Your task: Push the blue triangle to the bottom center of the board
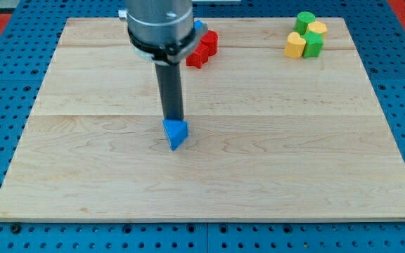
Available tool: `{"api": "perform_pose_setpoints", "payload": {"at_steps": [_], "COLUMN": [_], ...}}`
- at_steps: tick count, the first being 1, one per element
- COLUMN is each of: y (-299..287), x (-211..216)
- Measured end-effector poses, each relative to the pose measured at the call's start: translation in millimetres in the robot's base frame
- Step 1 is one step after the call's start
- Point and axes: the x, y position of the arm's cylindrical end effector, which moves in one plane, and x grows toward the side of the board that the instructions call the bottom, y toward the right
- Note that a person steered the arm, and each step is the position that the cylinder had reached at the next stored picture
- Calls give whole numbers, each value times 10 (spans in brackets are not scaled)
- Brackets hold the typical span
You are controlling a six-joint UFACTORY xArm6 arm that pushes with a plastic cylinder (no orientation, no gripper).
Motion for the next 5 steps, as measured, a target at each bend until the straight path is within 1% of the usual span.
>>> {"api": "perform_pose_setpoints", "payload": {"at_steps": [1,2,3,5], "y": [70,-92,-317,-283], "x": [102,307,355,628]}}
